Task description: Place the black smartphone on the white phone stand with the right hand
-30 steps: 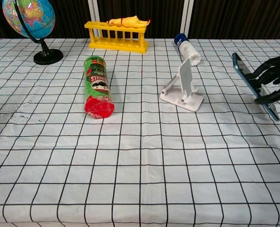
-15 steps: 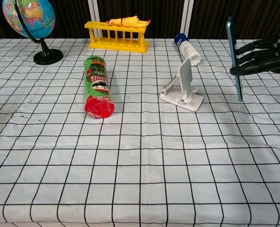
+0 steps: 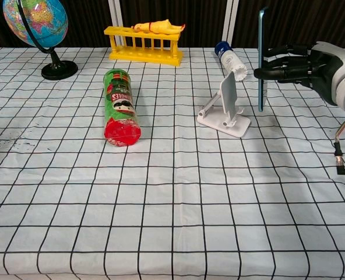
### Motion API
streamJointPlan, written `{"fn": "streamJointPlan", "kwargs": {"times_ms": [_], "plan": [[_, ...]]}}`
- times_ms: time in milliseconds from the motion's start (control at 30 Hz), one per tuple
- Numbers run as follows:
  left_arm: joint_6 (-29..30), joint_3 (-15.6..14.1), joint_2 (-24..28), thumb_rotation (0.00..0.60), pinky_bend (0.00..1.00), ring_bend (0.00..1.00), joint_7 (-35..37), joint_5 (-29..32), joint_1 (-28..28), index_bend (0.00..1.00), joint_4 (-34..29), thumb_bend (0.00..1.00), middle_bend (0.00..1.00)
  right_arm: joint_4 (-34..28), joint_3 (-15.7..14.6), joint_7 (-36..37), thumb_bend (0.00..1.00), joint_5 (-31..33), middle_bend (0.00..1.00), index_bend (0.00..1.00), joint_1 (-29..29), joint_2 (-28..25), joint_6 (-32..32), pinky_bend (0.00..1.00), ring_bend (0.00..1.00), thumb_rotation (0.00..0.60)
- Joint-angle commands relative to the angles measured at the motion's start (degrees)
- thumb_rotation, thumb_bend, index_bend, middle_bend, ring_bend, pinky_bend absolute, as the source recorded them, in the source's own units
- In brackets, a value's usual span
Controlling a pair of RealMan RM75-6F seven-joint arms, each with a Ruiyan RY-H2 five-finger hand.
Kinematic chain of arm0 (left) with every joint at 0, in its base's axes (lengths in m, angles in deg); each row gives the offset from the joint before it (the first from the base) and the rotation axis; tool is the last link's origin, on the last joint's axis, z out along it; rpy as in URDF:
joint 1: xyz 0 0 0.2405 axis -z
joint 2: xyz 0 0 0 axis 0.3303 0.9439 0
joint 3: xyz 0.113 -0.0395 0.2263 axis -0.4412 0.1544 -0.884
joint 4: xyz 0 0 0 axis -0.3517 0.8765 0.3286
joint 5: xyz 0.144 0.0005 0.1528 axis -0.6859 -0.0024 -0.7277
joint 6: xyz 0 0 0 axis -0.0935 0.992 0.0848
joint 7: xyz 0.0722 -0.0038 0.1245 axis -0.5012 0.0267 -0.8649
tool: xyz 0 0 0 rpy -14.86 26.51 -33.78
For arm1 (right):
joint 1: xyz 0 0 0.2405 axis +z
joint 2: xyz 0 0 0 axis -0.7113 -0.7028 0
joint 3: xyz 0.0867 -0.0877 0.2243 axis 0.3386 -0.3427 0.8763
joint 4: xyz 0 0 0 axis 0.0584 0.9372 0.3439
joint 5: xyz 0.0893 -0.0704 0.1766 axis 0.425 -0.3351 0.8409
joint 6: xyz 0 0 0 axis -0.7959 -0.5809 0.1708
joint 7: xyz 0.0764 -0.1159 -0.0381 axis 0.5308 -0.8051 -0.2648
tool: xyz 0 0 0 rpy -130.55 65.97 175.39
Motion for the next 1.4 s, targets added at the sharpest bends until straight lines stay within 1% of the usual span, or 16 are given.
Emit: {"fn": "streamJointPlan", "kwargs": {"times_ms": [33,600,833,1100,1400], "plan": [[-0.1,0.1,0.0,0.600,0.00,0.00,-0.1,0.2,0.1,0.00,0.0,0.00,0.00,1.9,0.4,1.3,0.36,-1.0,0.77,0.69,0.6,1.7,0.2,0.15,0.24,0.600],[-0.7,0.3,0.1,0.600,0.00,0.00,-0.2,1.3,0.3,0.00,-0.4,0.00,0.00,8.2,0.2,6.6,0.36,-4.7,0.77,0.69,1.6,6.1,1.8,0.15,0.24,0.600],[-0.9,0.4,0.1,0.600,0.00,0.00,-0.4,1.7,0.4,0.00,-0.5,0.00,0.00,10.9,0.8,9.3,0.36,-6.3,0.77,0.69,1.6,8.6,0.4,0.15,0.24,0.600],[-1.3,0.5,0.1,0.600,0.00,0.00,-0.7,2.3,0.5,0.00,-0.6,0.00,0.00,14.3,0.7,12.0,0.36,-7.5,0.77,0.69,1.2,11.6,-1.1,0.15,0.24,0.600],[-1.6,0.6,0.2,0.600,0.00,0.00,-0.7,2.7,0.7,0.00,-0.7,0.00,0.00,16.5,0.8,13.9,0.36,-8.4,0.77,0.69,0.9,12.9,-0.9,0.15,0.24,0.600]]}}
